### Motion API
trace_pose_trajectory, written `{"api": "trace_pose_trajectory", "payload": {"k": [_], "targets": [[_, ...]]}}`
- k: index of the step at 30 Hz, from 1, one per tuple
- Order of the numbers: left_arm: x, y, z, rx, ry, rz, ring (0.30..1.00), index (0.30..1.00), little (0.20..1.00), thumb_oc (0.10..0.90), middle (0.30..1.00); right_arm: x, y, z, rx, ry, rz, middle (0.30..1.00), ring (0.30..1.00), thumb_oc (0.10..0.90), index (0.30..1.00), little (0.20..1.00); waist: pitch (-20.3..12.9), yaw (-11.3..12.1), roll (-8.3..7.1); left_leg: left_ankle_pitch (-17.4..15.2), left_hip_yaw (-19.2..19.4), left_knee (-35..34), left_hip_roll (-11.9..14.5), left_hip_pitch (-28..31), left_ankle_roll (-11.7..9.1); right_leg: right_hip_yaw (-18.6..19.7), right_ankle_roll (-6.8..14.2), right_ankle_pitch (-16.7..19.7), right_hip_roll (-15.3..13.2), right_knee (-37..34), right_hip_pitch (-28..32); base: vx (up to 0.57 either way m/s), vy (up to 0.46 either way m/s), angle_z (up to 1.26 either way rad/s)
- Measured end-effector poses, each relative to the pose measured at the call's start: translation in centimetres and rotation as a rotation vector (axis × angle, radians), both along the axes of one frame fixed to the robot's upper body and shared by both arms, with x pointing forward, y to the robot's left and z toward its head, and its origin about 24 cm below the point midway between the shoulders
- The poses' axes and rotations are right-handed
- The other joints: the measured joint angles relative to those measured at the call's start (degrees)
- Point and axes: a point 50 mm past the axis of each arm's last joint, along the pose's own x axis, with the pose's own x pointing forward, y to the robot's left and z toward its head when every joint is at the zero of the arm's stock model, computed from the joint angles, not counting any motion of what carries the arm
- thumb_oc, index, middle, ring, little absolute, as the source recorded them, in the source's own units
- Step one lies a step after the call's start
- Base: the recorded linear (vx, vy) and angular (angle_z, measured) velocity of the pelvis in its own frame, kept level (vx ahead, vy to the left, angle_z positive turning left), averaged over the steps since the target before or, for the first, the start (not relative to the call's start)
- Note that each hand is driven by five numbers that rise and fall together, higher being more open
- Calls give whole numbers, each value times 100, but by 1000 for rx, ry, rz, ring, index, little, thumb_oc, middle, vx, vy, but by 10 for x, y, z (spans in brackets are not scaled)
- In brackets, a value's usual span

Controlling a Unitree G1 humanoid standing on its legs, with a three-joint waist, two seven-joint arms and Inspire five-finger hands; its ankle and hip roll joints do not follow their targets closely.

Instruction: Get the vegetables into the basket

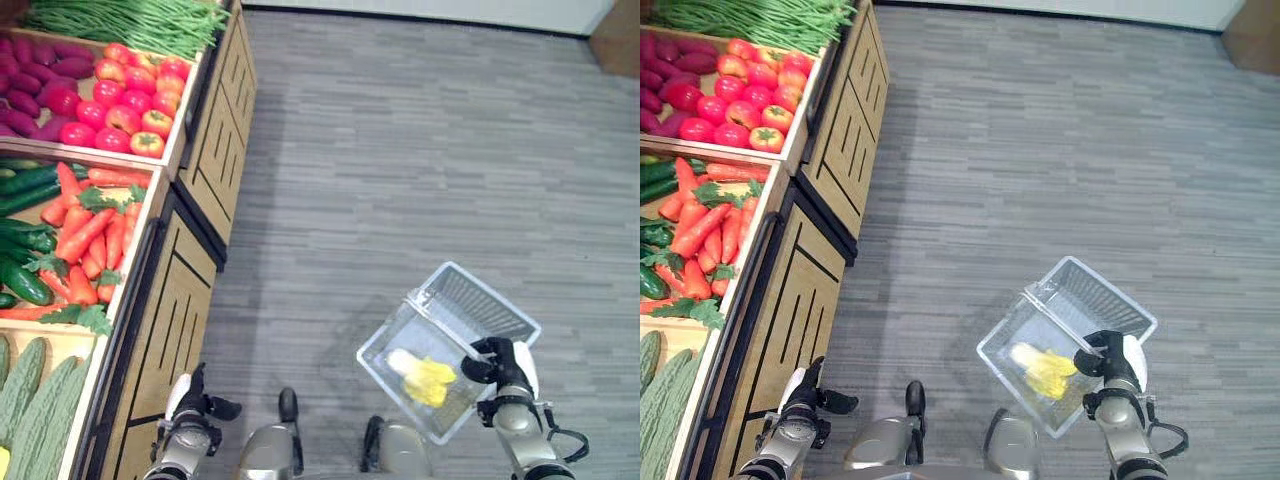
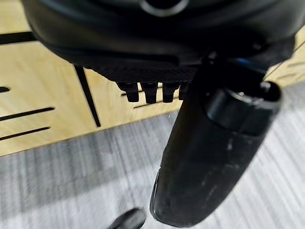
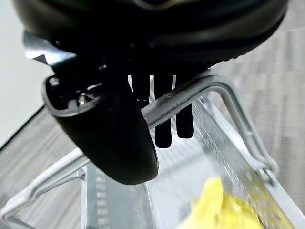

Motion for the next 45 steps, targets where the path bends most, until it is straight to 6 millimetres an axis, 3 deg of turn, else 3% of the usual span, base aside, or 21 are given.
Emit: {"api": "trace_pose_trajectory", "payload": {"k": [4,7,9,11,12,16,19,21,23,26,28,31,32,33,35,36,38,40,41,42,45], "targets": [[-5,-2,-4,-1,25,14,1000,1000,1000,900,1000,5,8,2,15,-22,35,300,300,400,300,300,28,-89,-50,-21,-205,-82,62,24,-33,-61,3,267,9,-1576,-150,280,-96,20],[-19,-6,-12,-16,85,30,1000,1000,1000,900,1000,4,12,0,22,-19,45,300,300,400,300,300,24,-265,-59,-136,-492,-134,212,138,-229,314,70,1028,193,-3191,-101,363,-128,49],[-29,-9,-17,-31,116,28,1000,1000,1000,900,1000,-8,9,-6,22,18,31,300,300,400,300,300,-6,-307,-118,-262,-708,-152,267,421,-503,373,71,1364,192,-3413,241,206,-107,72],[-38,-17,-22,-58,139,32,1000,1000,1000,900,1000,-15,4,-10,12,50,16,300,300,400,300,300,-62,-310,26,-338,-754,-144,533,637,-622,246,-39,1739,433,-3295,402,248,-200,40],[-45,-26,-26,-87,148,58,1000,1000,1000,900,1000,-16,0,-11,4,64,13,300,300,400,300,300,-131,-282,229,-341,-694,75,802,648,-676,75,-270,1659,674,-3199,536,304,-281,20],[-40,-26,-25,-95,129,67,1000,1000,1000,900,1000,-20,-15,-7,-32,79,-12,300,300,400,300,300,-189,-212,236,-1,-853,777,1009,321,-1054,-227,-471,1445,862,-3299,827,149,-203,33],[-31,-26,-23,-94,107,66,1000,1000,1000,900,1000,-16,-30,3,-63,50,-46,300,300,400,300,300,-190,-208,228,298,-1150,1773,1086,-341,-1407,-430,-747,1304,963,-3191,878,115,-155,27],[-25,-26,-20,-97,80,62,1000,1000,1000,900,1000,-23,-33,1,-61,58,-69,300,300,400,300,300,-139,-221,129,483,-1102,2297,1111,-657,-1568,-659,-882,1175,883,-3196,1050,115,-82,66],[-9,-27,-12,-104,15,51,1000,1000,1000,900,1000,-40,-39,-4,-54,80,-133,300,300,400,300,300,-85,-221,38,227,-260,2004,1105,-1097,-1337,-1186,-960,1071,848,-3419,1391,204,23,105],[-6,-26,-12,-93,28,60,1000,1000,1000,900,1000,-37,-25,-9,-16,61,-138,300,300,400,300,300,-89,-238,37,329,658,325,1079,-1197,-1163,-1299,-772,884,1089,-3627,1508,388,149,42],[-6,-22,-12,-81,33,89,1000,1000,1000,900,1000,-37,-12,-18,25,80,-132,300,300,400,300,300,-126,-172,109,624,941,-310,1335,-1248,-1175,-1235,-724,791,1311,-3632,1597,351,158,-18],[-18,-21,-17,-78,77,100,1000,1000,1000,900,1000,-52,-10,-26,25,129,-126,300,300,400,300,300,-186,-139,67,915,977,-122,1236,-1032,-1081,-1174,-508,578,1243,-3627,2101,382,264,-27],[-27,-22,-21,-78,102,103,1000,1000,1000,900,1000,-62,-14,-28,13,156,-135,300,300,400,300,300,-392,-148,184,994,1033,-56,1118,-931,-884,-1106,-380,502,1176,-3498,2152,249,253,-12],[-29,-19,-20,-69,107,103,1000,1000,1000,900,1000,-65,-13,-31,19,170,-141,300,300,400,300,300,-427,-152,76,1093,1072,-129,966,-840,-567,-1077,-277,373,990,-3309,2133,305,338,-4],[-26,-16,-19,-57,100,111,1000,1000,1000,900,1000,-67,-11,-33,24,180,-148,300,300,400,300,300,-442,-177,-106,931,1144,-103,644,-769,-359,-1007,-148,189,568,-2640,1906,174,245,10],[-24,-18,-19,-57,112,114,1000,1000,1000,900,1000,-62,-11,-34,25,193,-152,300,300,400,300,300,-442,-200,-107,770,1204,-44,507,-680,-197,-885,-125,167,240,-1588,1498,207,256,10],[-22,-17,-18,-45,100,104,1000,1000,1000,900,1000,-59,-10,-33,17,193,-155,300,300,400,300,300,-466,-124,-145,490,1205,17,330,-567,-56,-751,-83,227,-125,-612,1119,282,234,13],[-18,-13,-15,-34,83,97,1000,1000,1000,900,1000,-57,-11,-36,10,219,-153,300,300,400,300,300,-463,-82,-336,245,1094,104,-1,-258,56,-507,-65,394,-603,482,917,235,126,39],[-16,-13,-13,-34,71,96,1000,1000,1000,900,1000,-57,-10,-37,15,218,-151,300,300,400,300,300,-459,-56,-304,111,878,35,-52,-173,166,-334,3,312,-561,752,778,188,38,74],[-11,-10,-10,-28,45,100,1000,1000,1000,900,1000,-54,-6,-38,20,215,-134,300,300,400,300,300,-445,-108,-249,184,656,-59,-50,-117,155,-55,-4,55,-264,709,648,289,34,81],[-10,-8,-9,-30,46,110,1000,1000,1000,900,1000,-41,-2,-34,28,189,-105,300,300,400,300,300,-353,-184,-85,121,189,-190,-46,66,226,-100,-57,-145,126,-467,494,246,-45,81]]}}
